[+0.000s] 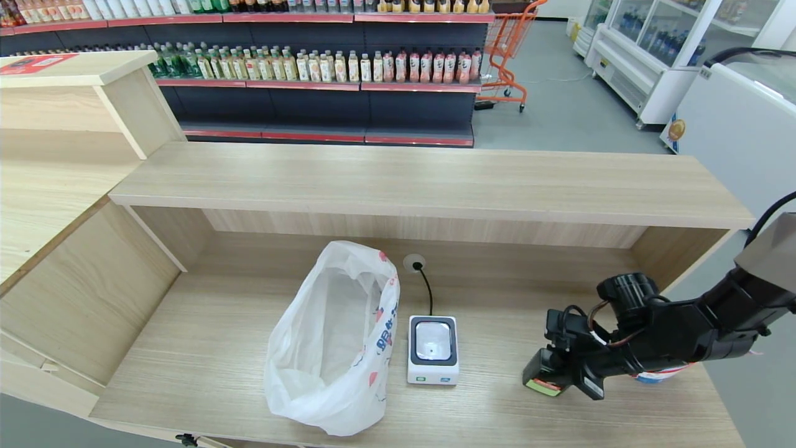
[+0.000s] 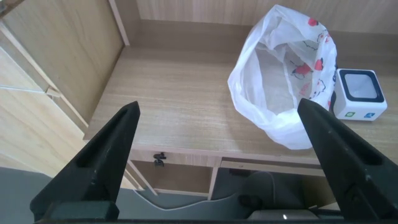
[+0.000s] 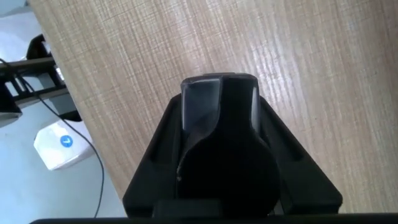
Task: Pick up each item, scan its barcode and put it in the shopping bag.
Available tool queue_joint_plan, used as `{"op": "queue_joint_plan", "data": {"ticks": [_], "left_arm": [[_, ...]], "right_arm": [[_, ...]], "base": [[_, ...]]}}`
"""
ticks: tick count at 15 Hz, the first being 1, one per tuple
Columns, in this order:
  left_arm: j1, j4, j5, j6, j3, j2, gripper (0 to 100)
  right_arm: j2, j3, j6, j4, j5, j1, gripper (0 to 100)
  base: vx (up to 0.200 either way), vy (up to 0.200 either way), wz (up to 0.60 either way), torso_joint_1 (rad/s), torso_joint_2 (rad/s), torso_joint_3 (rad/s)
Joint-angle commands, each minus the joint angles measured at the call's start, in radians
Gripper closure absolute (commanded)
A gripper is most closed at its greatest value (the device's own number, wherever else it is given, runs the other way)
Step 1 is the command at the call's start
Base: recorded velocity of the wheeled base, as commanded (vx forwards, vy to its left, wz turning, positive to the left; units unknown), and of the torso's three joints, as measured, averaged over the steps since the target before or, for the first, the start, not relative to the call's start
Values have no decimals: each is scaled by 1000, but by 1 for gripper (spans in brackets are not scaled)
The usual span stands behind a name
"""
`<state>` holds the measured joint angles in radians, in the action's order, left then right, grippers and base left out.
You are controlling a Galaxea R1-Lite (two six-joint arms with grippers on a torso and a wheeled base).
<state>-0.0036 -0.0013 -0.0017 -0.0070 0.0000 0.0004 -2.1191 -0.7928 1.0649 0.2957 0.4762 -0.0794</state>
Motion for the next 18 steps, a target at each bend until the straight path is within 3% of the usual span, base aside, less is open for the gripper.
{"op": "queue_joint_plan", "data": {"ticks": [1, 4, 7, 8, 10, 12, 15, 16, 18], "left_arm": [[1, 0, 0, -1, 0, 0, 0], [1, 0, 0, 1, 0, 0, 0], [1, 0, 0, -1, 0, 0, 0], [1, 0, 0, 1, 0, 0, 0], [1, 0, 0, -1, 0, 0, 0], [1, 0, 0, -1, 0, 0, 0], [1, 0, 0, 1, 0, 0, 0], [1, 0, 2, -1, 0, 0, 0], [1, 0, 0, -1, 0, 0, 0]], "right_arm": [[51, 15, 0, 0, -1, 1, 100], [245, 44, -22, -10, -1, 32, 100], [536, 195, -131, -13, 1, 132, 100], [610, 221, -100, -23, 2, 164, 100], [659, 213, 46, 2, 61, 182, 100], [659, 218, 257, 40, 243, 193, 100], [633, 216, 604, 42, 407, 191, 100], [613, 208, 827, 43, 484, 191, 100], [588, 205, 1132, 36, 587, 167, 100]], "base": [[0, 0, 0, 0, 0, 0], [0, 0, 0, 0, 0, 0], [0, 0, 0, 0, 0, 0], [0, 0, 0, 0, 0, 0], [0, 0, 0, 0, 0, 0], [0, 0, 0, 0, 0, 0], [0, 0, 0, 0, 0, 0], [0, 0, 0, 0, 0, 0], [0, 0, 0, 0, 0, 0]]}}
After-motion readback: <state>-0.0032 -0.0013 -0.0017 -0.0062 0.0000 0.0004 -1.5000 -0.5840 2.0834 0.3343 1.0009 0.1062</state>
